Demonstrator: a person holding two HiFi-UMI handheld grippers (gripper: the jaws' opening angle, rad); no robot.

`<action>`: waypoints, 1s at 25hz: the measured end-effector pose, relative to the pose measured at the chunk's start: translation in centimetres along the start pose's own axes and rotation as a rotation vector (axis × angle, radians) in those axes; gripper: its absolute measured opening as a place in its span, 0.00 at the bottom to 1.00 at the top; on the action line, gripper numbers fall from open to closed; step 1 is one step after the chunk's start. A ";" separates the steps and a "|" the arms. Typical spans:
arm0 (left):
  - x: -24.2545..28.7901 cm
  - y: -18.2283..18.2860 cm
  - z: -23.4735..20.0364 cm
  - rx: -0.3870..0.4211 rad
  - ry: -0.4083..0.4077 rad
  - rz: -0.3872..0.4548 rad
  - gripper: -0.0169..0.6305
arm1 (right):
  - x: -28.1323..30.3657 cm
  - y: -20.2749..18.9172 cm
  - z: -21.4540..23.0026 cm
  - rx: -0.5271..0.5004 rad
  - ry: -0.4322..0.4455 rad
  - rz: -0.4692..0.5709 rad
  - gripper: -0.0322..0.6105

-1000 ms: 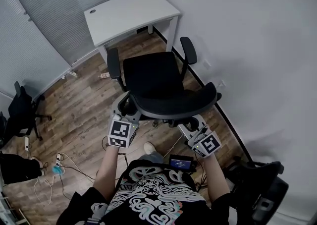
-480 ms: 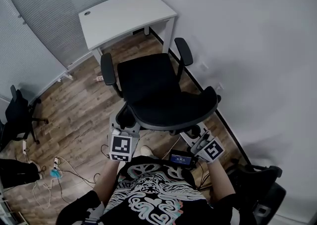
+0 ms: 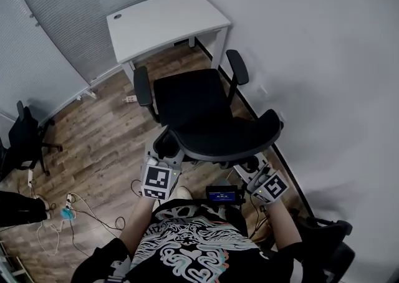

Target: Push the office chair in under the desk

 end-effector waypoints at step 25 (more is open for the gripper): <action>7.0 1.1 -0.7 -0.027 0.160 -0.015 0.42 | 2.1 -0.9 10.2 0.013 0.138 -0.008 0.16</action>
Point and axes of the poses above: the fingertips, and each gripper's own axes: x forward along the fingers, z to its right, y out of its top, the point moved 6 cm from there along -x, backward along the fingers, and after that the axes turned 1 degree about z, right-handed, at the moved point
